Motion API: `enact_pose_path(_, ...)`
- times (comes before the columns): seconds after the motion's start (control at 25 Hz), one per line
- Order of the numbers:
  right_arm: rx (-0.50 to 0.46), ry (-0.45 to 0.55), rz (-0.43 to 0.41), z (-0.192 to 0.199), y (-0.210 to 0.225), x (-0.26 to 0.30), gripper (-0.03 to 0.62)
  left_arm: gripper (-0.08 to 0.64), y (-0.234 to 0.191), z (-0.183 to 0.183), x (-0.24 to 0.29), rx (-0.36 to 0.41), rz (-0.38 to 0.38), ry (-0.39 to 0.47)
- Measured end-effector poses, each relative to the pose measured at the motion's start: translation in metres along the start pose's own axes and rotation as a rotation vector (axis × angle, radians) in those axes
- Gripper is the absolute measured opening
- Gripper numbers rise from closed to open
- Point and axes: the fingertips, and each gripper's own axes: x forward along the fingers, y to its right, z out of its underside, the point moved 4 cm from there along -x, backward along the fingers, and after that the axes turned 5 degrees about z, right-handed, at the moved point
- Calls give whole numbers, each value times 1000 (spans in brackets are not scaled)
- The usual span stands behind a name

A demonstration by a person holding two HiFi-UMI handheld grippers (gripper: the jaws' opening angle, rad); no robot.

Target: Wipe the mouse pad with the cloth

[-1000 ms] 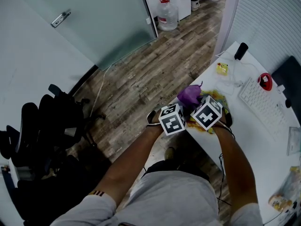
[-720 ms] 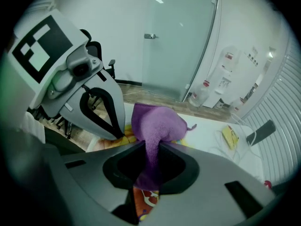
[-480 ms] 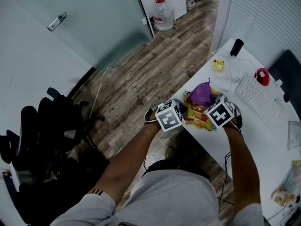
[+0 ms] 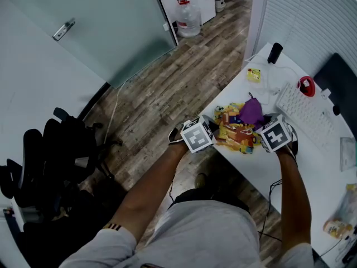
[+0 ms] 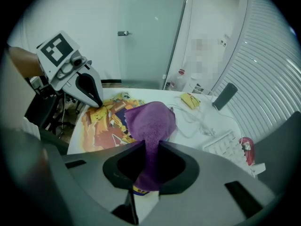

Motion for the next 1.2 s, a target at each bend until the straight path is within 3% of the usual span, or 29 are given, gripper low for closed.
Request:
enact_pose_path(0.28,-98,127,-63,-47,-56,-24,69,15,-1,0,0,-4,-3,5)
enact_pose_path(0.52,-129,198,-54,-77,-92,-13,69,15,0,-2,0,-11,-1,17)
enact_pose_path(0.84,-172,96,-153,-70,-125,6,69,15,-1,0,-1,-14,6,20)
enact_pose_path(1.2,-183,10,-120,-29,-92,-3,69,15,-4,0,0,-9,-4,30)
